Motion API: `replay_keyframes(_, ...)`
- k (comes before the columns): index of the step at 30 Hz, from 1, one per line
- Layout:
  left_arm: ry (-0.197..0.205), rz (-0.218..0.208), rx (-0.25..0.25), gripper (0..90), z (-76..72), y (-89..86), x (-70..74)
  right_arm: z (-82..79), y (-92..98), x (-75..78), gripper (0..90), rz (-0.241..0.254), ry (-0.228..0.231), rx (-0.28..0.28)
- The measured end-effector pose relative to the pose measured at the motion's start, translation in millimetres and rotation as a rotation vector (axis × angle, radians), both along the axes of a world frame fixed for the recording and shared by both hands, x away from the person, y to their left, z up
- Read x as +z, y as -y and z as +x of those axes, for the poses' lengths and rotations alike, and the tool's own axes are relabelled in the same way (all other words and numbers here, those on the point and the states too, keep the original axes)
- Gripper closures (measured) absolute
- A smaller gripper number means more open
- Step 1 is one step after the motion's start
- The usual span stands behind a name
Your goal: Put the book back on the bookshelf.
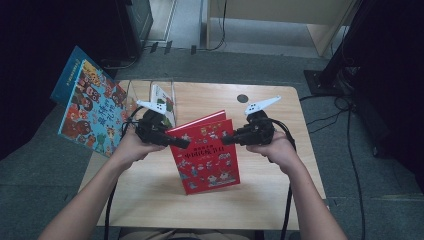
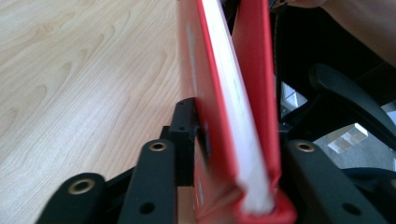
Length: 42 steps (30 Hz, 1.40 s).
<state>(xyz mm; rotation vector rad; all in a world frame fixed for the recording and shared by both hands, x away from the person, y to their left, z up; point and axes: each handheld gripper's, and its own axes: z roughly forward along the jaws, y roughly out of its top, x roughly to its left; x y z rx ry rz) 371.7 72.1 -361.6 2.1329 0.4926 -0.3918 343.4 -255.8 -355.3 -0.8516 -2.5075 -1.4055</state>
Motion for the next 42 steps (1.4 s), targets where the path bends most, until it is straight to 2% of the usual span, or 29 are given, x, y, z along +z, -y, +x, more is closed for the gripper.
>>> replay_keyframes(3,-0.031,-0.003,-0.025,70.2,2.9,4.0,2.2,1.6,-1.0,-1.6,73.8,0.001,-0.013,0.005)
replay_keyframes(5,-0.023,0.015,-0.037,69.9,3.8,6.4,4.5,0.8,-1.5,-1.3,74.4,0.005,-0.002,0.019)
replay_keyframes(9,-0.036,0.038,-0.039,69.6,6.2,7.5,6.9,1.0,-1.7,-0.3,74.1,0.003,-0.006,0.021)
replay_keyframes(11,-0.036,0.079,-0.049,68.4,8.3,8.9,11.6,1.6,-2.7,0.6,74.1,-0.001,-0.004,0.023)
replay_keyframes(13,-0.032,0.1,-0.059,68.9,8.4,10.3,14.6,2.4,-4.1,1.6,74.1,-0.006,-0.004,0.029)
replay_keyframes(27,-0.043,0.156,-0.079,69.7,12.5,15.6,21.6,5.0,-9.3,5.1,74.2,-0.019,-0.017,0.04)
replay_keyframes(32,-0.037,0.178,-0.085,69.7,12.8,16.3,26.0,5.1,-11.9,7.5,74.7,-0.021,-0.011,0.049)
replay_keyframes(37,-0.027,0.171,-0.072,68.8,14.6,15.7,31.1,5.5,-13.9,9.7,75.4,-0.016,-0.011,0.05)
replay_keyframes(38,-0.003,0.175,-0.082,68.6,14.3,15.8,33.7,5.5,-14.0,10.4,75.6,-0.016,-0.014,0.053)
replay_keyframes(42,0.015,0.198,-0.102,69.1,12.7,18.8,37.9,6.4,-14.9,11.7,75.5,-0.021,-0.009,0.066)
